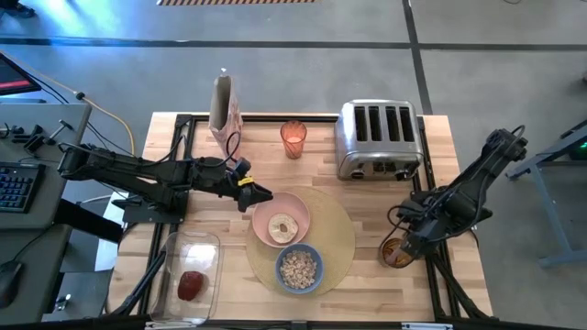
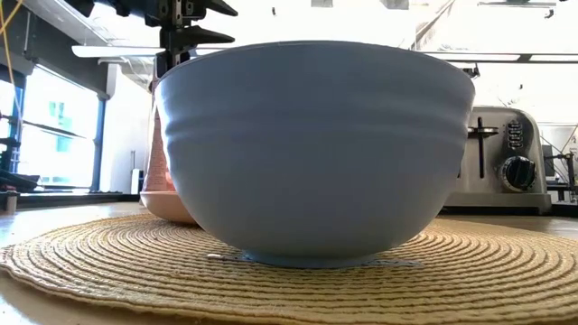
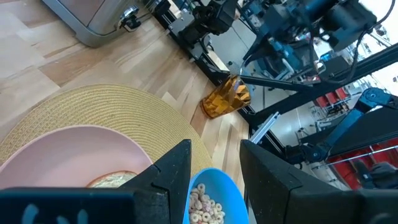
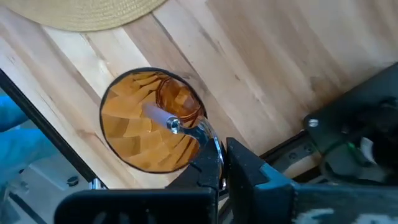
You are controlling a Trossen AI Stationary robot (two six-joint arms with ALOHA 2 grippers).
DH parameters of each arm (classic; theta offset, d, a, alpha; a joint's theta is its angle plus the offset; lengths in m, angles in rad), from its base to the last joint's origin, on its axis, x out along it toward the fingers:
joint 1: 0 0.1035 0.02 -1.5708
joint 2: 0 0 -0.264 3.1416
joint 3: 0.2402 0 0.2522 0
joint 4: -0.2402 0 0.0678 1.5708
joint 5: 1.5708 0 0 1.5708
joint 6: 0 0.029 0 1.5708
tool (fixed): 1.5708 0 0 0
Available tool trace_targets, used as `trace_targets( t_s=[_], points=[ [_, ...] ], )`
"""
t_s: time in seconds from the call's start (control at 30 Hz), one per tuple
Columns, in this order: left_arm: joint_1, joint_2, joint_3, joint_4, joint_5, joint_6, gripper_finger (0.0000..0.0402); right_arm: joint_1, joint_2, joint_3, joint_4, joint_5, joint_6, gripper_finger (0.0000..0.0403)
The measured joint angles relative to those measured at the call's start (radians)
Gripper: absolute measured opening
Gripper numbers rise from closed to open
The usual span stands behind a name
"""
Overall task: Arrange a breakfast setting
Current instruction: Put the blue spoon onto the brown placemat to the right of the blue bowl
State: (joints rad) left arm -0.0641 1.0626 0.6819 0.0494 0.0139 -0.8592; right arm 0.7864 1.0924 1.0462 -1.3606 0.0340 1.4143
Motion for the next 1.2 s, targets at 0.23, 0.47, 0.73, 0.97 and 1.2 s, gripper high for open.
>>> trace_targets(
  t_s=[0.23,0.47,0.73,0.97,1.2],
  points=[
    [0.000,0.000,0.000,0.000,0.000,0.033,0.0127,0.000,0.000,0.139,-0.168,0.010,-0.001,0.0000],
    [0.000,0.000,0.000,0.000,0.000,0.034,0.0127,-0.001,-0.010,0.275,-0.212,0.056,-0.032,0.0000],
    [0.000,0.000,0.000,0.001,0.000,0.034,0.0127,-0.002,-0.014,0.386,-0.210,0.187,-0.062,0.0000],
    [0.000,0.000,0.000,0.001,0.000,0.034,0.0127,-0.067,-0.014,0.457,-0.190,0.316,-0.143,0.0000],
    [0.000,0.000,0.000,0.001,0.000,0.034,0.0127,-0.196,-0.013,0.492,-0.044,0.386,-0.398,0.0000]
  ],
)
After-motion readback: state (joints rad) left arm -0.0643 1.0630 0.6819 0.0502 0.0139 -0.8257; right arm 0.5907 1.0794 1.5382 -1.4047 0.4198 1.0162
